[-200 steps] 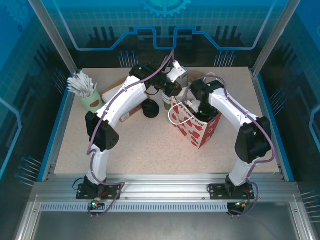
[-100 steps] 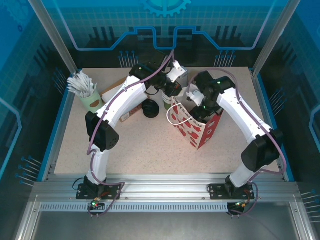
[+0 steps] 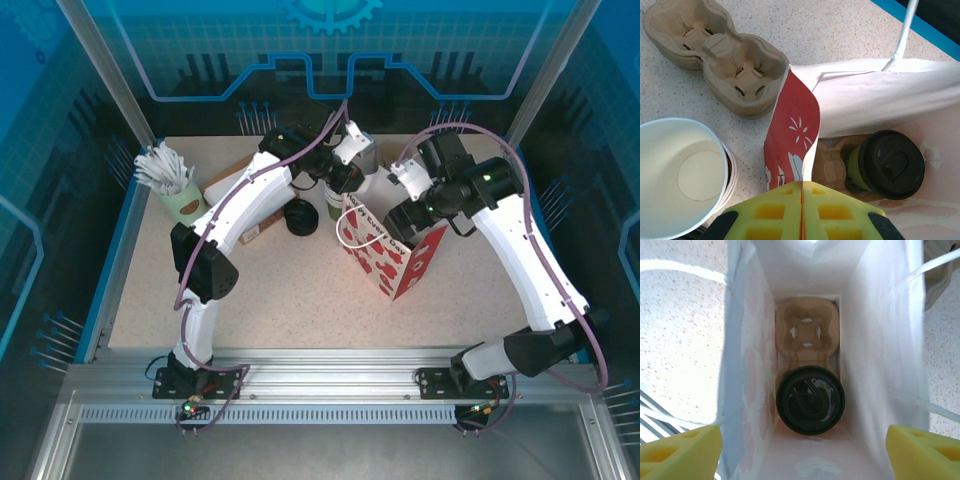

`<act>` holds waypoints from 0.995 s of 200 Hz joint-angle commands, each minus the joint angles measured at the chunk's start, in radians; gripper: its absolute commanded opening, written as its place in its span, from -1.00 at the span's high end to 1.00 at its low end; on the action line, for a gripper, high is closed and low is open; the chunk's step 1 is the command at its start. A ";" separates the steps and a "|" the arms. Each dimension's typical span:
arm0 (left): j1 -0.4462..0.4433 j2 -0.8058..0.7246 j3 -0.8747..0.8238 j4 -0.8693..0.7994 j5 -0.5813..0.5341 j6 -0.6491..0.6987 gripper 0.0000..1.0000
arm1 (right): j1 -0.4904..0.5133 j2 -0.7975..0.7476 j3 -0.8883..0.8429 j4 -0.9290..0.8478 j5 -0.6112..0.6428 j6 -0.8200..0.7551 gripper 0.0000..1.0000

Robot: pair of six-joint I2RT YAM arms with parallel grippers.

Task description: Pack the takeout coffee

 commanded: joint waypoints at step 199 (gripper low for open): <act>0.594 -0.685 -0.747 0.287 -0.460 -0.459 -0.38 | 0.449 -0.188 -0.303 0.834 -0.132 0.060 -0.69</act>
